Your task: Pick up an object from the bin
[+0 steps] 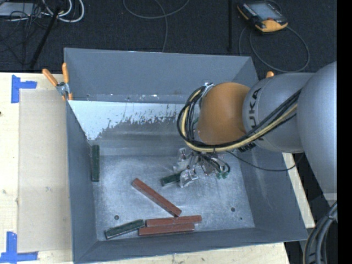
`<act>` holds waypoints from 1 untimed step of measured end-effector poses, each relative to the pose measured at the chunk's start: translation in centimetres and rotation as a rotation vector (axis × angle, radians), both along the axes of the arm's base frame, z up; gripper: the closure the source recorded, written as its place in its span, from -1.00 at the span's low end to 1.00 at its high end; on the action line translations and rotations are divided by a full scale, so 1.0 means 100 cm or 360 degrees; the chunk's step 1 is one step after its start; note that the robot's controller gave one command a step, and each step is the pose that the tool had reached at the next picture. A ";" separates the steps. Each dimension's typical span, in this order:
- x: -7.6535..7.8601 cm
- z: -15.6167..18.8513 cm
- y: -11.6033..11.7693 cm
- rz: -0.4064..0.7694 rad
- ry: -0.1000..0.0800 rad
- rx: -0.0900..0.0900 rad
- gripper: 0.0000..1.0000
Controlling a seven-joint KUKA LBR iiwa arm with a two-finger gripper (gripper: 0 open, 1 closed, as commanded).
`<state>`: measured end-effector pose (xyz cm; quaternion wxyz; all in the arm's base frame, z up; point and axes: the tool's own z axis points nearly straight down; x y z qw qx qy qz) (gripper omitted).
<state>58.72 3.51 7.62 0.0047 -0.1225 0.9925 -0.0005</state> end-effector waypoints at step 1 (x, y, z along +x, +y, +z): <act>0.000 0.000 0.000 0.0001 0.0000 0.0000 1.00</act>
Offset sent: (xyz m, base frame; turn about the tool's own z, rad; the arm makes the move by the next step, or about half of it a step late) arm -0.0076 0.0126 0.1378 -0.0432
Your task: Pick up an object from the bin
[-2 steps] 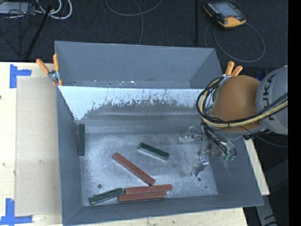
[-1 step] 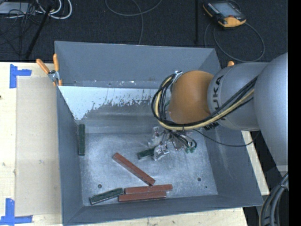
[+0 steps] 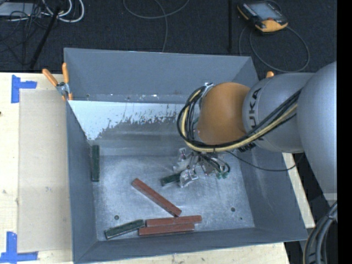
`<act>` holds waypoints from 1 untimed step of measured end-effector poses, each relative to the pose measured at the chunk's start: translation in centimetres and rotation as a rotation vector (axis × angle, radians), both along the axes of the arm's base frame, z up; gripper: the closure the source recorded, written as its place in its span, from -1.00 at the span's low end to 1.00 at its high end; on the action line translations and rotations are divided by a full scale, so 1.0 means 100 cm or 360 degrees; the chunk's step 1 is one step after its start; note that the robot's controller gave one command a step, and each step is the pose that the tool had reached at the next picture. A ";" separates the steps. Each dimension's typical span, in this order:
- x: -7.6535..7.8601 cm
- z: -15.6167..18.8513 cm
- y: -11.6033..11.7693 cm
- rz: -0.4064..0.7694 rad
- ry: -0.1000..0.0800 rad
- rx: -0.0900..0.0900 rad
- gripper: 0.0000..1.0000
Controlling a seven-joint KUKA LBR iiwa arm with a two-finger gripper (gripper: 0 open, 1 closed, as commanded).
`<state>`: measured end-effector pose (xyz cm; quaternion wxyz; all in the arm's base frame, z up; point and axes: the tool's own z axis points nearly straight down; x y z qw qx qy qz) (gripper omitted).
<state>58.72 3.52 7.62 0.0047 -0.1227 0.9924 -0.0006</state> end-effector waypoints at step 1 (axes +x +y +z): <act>-0.007 0.138 0.012 0.0063 0.0010 0.0001 1.00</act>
Offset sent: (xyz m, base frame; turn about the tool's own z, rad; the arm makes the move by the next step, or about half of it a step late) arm 0.0000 0.0000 0.0000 0.0000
